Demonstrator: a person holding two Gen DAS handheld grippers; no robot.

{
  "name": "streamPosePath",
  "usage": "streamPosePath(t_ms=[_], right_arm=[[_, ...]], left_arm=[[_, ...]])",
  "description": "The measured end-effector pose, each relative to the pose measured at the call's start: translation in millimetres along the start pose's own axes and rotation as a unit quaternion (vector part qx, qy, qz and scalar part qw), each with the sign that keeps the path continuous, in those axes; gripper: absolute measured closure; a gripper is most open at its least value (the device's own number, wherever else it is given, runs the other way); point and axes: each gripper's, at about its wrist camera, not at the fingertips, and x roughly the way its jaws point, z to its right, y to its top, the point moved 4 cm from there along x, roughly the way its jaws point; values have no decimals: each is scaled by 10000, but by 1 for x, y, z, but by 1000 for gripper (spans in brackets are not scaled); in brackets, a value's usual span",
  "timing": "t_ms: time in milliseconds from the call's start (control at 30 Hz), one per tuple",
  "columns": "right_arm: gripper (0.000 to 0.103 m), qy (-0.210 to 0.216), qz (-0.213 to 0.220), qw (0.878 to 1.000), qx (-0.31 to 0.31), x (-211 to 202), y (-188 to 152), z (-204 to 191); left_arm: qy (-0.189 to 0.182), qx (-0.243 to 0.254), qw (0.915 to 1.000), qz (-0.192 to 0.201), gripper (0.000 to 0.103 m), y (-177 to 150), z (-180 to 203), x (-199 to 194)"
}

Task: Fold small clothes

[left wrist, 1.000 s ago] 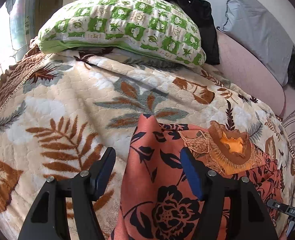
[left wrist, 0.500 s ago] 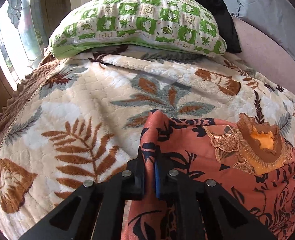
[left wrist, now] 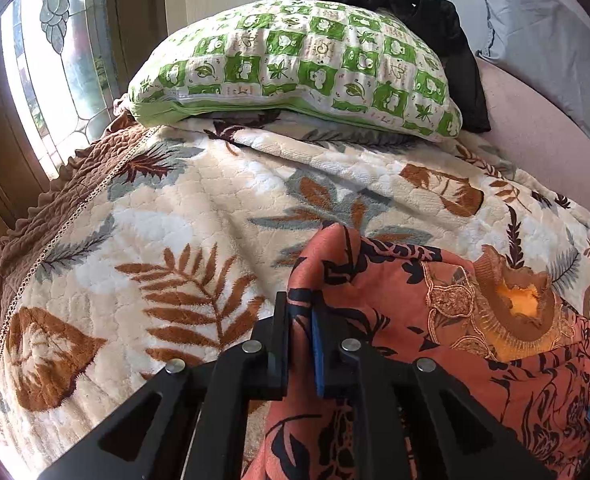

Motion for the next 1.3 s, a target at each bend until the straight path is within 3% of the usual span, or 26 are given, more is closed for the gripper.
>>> streamPosePath(t_ms=[67,100,133,200,233,267,300,367,467,533,567,733,800,867,900,1067,1300], right_arm=[[40,129,175,9990,-381,-3,-3,-17],[59,101,219,9978,-617,-2,-4,-26],[71,49,137,9969,-769,3,-8,-35],[70,-58,-248,9961,-842,23,-19,-39],[70,-215,-492,9947,-874,38,-26,-40],[69,-343,-659,9925,-968,47,-34,-39],[70,-424,-561,9906,-1170,45,-37,-43],[70,-501,-656,9877,-1330,41,-39,-47],[70,-398,-704,9908,-1087,32,-42,-39],[70,-393,-744,9909,-1051,27,-45,-35],[70,-388,-757,9910,-1037,25,-46,-32],[68,-40,-780,9958,-471,-7,-48,-19],[67,54,-654,9973,-317,-25,-51,-13],[49,200,-481,9986,-44,-43,-56,-5],[28,292,-383,9988,115,-53,-60,-1],[27,451,-156,9984,293,-93,-85,10],[27,306,-289,9973,595,-138,-131,42]], left_arm=[[-20,101,9999,106,89,-3,5,-13],[-28,231,9995,202,85,-6,10,-21],[-3,397,9987,309,81,-9,15,-29],[103,719,9959,531,58,-17,25,-44],[94,856,9944,614,56,-22,30,-50],[20,1004,9931,611,53,-28,36,-53],[-106,1200,9915,486,53,-36,43,-53],[-203,1617,9866,109,53,-54,58,-44],[60,2052,9776,-470,53,-88,65,-16],[59,2149,9764,-189,51,-93,64,-18],[51,2165,9760,-231,51,-93,62,-20],[-352,1266,9908,-309,52,-89,26,-49],[-179,1029,9944,-166,45,-96,4,-68],[-34,839,9965,-42,35,-109,-22,-87],[-64,708,9975,-21,32,-117,-34,-96],[-400,214,9981,-420,31,-160,-81,-122],[-882,182,9892,-1157,34,-227,-94,-130]])
